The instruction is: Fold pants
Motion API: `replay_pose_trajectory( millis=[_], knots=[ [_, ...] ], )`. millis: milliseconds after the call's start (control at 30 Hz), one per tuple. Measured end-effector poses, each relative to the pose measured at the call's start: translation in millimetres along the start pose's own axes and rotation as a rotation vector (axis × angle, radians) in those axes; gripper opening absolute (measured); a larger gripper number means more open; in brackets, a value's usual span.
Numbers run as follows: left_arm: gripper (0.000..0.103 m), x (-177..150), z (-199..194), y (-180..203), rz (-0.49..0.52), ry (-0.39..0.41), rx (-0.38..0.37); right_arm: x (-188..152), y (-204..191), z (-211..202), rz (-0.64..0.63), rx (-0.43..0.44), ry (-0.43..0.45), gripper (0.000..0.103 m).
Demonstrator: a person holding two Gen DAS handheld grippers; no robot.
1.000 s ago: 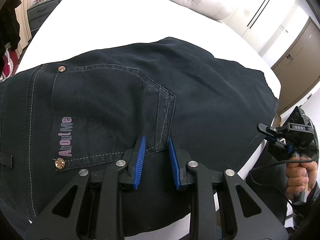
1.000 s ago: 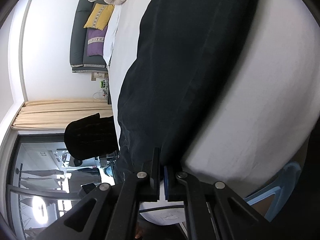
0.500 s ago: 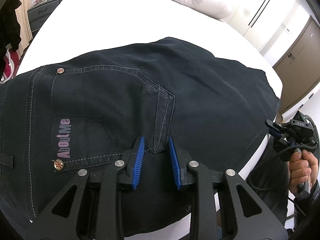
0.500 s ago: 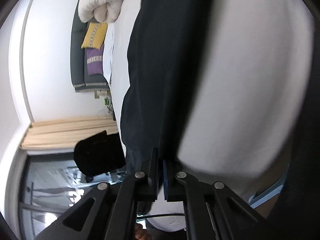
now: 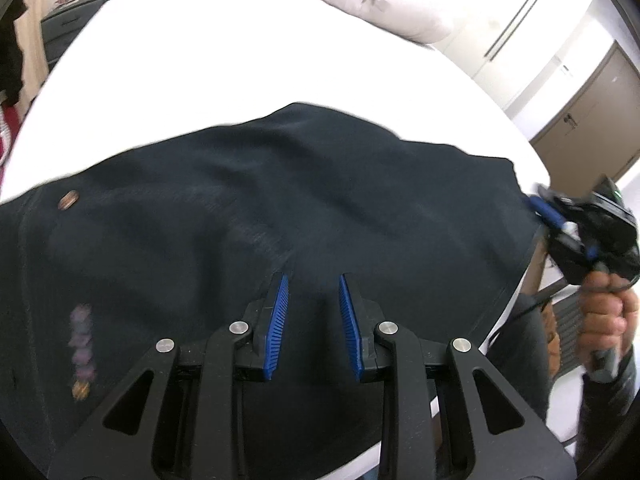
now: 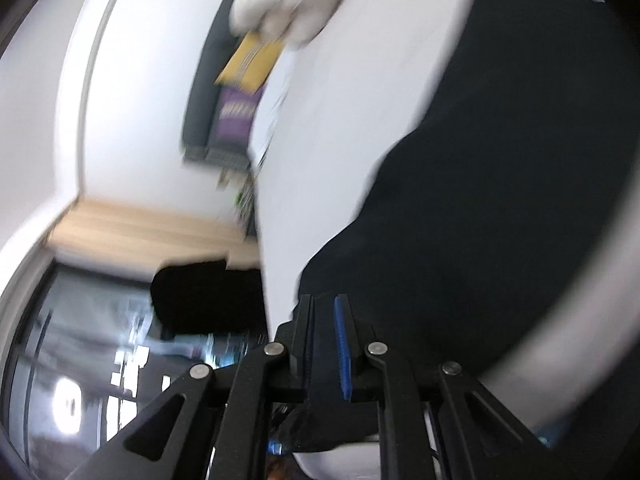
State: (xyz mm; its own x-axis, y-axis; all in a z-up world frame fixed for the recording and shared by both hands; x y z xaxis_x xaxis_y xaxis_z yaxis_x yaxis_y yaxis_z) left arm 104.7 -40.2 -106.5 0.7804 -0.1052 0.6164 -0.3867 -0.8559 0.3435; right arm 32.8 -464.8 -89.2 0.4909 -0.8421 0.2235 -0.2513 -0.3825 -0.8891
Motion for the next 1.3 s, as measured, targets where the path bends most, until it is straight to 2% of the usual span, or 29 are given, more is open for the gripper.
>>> replay_pose_trajectory(
  millis=[67, 200, 267, 300, 333, 367, 533, 733, 867, 900, 933, 1000, 1033, 1100, 1200, 1233, 1300],
  knots=[
    [0.025, 10.7, 12.6, 11.9, 0.016, -0.007, -0.024, -3.8, -2.3, 37.8, -0.001, 0.004, -0.082, 0.014],
    [0.025, 18.7, 44.6, 22.7, 0.048, -0.056, -0.033, 2.5, 15.1, 92.6, 0.023, -0.04, -0.153, 0.014],
    [0.025, 17.3, 55.7, 16.0, 0.027, -0.084, -0.024, 18.0, 32.3, 103.6, 0.034, -0.113, -0.128, 0.013],
    [0.025, 16.9, 55.3, 13.5, 0.015, -0.08, -0.036, 23.7, 37.2, 103.0, 0.046, -0.11, -0.117, 0.01],
    [0.025, 16.6, 53.6, 9.3, 0.001, -0.073, -0.048, 31.6, 46.8, 97.5, 0.064, -0.111, -0.093, 0.002],
    [0.025, 15.6, 53.1, 5.0, -0.007, -0.072, -0.054, 43.8, 54.5, 90.7, 0.073, -0.125, -0.055, 0.0],
    [0.025, 12.6, 51.0, -4.4, -0.043, -0.059, -0.079, 92.4, 82.7, 65.3, 0.096, -0.163, 0.085, 0.0],
    [0.025, 1.8, 43.7, -9.3, -0.03, -0.046, -0.081, 162.1, 111.8, 21.2, 0.071, -0.295, 0.284, 0.0],
    [0.025, -0.3, 37.7, -12.3, -0.045, -0.049, -0.077, 188.2, 120.9, -27.4, 0.111, -0.39, 0.43, 0.0],
    [0.025, 1.7, 36.6, -12.3, -0.051, -0.052, -0.067, 189.5, 118.4, -37.5, 0.108, -0.384, 0.447, 0.004],
    [0.025, 4.4, 33.0, -12.2, -0.055, -0.047, -0.049, 187.5, 112.0, -44.9, 0.085, -0.376, 0.451, 0.005],
    [0.025, 13.1, 29.7, -7.3, -0.055, -0.027, -0.053, 166.2, 90.2, -44.3, 0.024, -0.291, 0.389, 0.005],
    [0.025, 18.8, 31.4, -1.2, -0.051, -0.026, -0.069, 146.9, 78.7, -32.7, 0.004, -0.229, 0.339, 0.005],
    [0.025, 28.7, 40.9, 15.3, -0.029, -0.034, -0.101, 94.2, 61.2, 3.5, -0.038, -0.136, 0.174, 0.005],
    [0.025, 40.8, 65.6, 49.7, 0.02, -0.047, -0.183, 32.6, 52.9, 46.2, -0.057, -0.085, 0.023, 0.005],
    [0.025, 44.0, 78.2, 62.7, 0.034, -0.056, -0.217, 19.1, 54.7, 58.6, -0.057, -0.085, -0.009, 0.005],
    [0.025, 44.5, 96.3, 74.7, 0.046, -0.088, -0.225, 10.5, 66.1, 67.2, -0.042, -0.117, -0.025, 0.002]
  ],
)
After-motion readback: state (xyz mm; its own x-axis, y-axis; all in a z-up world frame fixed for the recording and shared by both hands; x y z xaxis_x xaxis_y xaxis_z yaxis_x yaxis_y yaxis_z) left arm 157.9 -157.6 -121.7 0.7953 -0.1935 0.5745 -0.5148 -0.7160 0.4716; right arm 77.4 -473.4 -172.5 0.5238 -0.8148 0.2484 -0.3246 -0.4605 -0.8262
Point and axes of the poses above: each gripper's, at about its wrist camera, not at the fingertips, and z roughly the way its jaws point, y to its right, x to its top, the point moved 2 cm from there along z, roughly the way its jaws point, and after that the axes turned 11 degrees about y, right-handed, at the moved point
